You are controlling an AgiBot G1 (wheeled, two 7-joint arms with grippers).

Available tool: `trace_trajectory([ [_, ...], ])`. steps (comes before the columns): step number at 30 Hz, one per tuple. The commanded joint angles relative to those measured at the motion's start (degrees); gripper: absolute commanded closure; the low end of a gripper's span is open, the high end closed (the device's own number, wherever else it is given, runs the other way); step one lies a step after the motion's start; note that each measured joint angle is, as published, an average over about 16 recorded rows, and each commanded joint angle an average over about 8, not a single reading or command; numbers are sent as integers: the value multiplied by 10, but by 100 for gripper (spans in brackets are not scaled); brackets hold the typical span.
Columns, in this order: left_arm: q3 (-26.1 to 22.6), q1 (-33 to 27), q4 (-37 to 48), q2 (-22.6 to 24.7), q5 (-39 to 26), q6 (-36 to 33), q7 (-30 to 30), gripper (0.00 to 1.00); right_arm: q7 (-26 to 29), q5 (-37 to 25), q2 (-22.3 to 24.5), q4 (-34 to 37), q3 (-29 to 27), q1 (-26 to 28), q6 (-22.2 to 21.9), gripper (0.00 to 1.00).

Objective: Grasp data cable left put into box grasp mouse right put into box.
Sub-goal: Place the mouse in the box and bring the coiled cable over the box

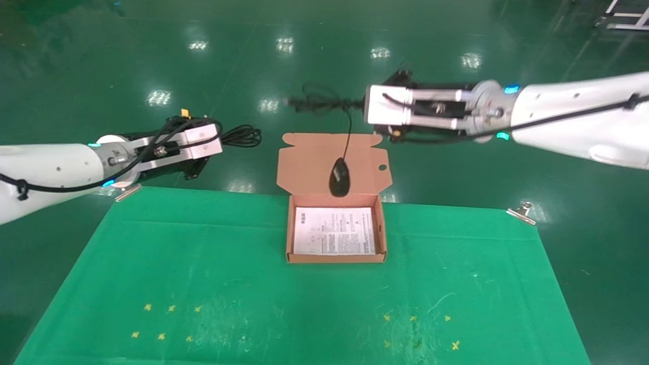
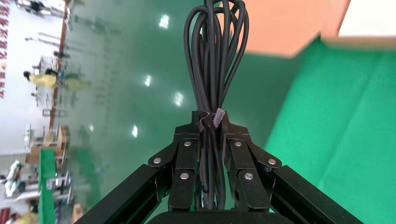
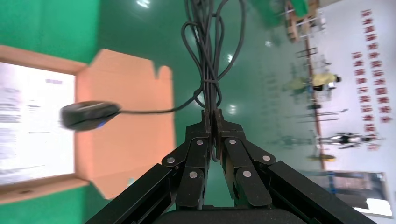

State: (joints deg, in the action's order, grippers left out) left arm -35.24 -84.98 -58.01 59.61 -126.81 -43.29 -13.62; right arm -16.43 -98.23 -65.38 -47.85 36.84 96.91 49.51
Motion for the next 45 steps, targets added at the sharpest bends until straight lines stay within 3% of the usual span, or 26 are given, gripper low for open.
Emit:
trace_trajectory([
  [1, -2, 3, 0, -5, -21, 0, -13, 100, 5, -1, -2, -2, 3, -8, 1, 100],
  [13, 0, 8, -17, -16, -125, -30, -103, 100, -31, 25, -56, 82, 2, -27, -11, 100],
  [32, 1, 15, -41, -17, -148, -42, -130, 100, -46, 43, -95, 260, -2, -66, -36, 100],
  [33, 1, 15, -41, -17, -148, -42, -130, 100, -52, 45, -98, 267, -3, -65, -38, 94],
  [40, 1, 16, -42, -17, -149, -42, -131, 100, -82, 49, -106, 295, -3, -63, -38, 6],
  [41, 1, 16, -43, -16, -149, -42, -130, 100, -84, 50, -106, 297, -3, -63, -37, 0],
  [45, -1, 21, -46, -11, -140, -41, -127, 100, -86, 51, -105, 300, -2, -65, -34, 0],
])
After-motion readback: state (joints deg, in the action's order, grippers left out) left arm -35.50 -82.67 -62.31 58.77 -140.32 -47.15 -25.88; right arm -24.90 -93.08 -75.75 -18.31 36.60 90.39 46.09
